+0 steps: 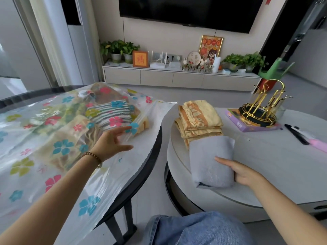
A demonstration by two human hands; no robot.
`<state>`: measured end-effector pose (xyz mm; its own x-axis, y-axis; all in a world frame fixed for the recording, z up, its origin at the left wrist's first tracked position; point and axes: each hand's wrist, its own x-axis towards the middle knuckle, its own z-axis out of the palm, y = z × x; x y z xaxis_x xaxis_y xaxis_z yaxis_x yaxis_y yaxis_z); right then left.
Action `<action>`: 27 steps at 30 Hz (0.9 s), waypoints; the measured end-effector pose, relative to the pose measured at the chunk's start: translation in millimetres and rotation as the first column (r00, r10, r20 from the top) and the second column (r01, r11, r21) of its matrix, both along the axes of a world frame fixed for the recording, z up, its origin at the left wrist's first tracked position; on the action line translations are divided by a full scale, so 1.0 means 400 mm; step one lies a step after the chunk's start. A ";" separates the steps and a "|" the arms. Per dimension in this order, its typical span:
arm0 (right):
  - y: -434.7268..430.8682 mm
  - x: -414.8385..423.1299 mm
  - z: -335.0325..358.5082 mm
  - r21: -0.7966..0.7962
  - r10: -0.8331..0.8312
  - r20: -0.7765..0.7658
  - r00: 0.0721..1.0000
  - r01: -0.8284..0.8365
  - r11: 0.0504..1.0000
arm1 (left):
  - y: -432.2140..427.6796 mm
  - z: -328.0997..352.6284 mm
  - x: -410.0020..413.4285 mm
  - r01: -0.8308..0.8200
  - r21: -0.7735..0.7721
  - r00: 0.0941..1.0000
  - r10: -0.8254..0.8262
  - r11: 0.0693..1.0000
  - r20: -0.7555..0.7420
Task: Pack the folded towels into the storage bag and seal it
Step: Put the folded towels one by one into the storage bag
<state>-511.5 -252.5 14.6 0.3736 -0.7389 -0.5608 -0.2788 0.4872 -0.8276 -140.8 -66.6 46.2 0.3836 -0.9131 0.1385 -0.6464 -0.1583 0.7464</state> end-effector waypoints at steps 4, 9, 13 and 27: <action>0.036 0.045 0.028 0.037 0.040 0.137 0.990 -0.046 0.998 | 0.042 -0.018 -0.023 -0.033 0.095 0.974 0.011 0.995 0.225; 0.110 0.144 0.061 0.041 0.223 0.246 0.943 -0.240 0.970 | 0.125 -0.023 -0.007 -0.248 0.042 0.954 0.236 0.968 0.186; 0.171 0.250 0.083 0.030 0.342 0.281 0.897 -0.365 0.931 | 0.173 0.025 0.033 -0.361 0.070 0.904 0.330 0.930 0.272; 0.370 0.687 0.133 -0.050 0.450 0.420 0.788 -0.475 0.879 | 0.284 0.301 0.245 -0.404 -0.328 0.873 0.467 0.854 0.139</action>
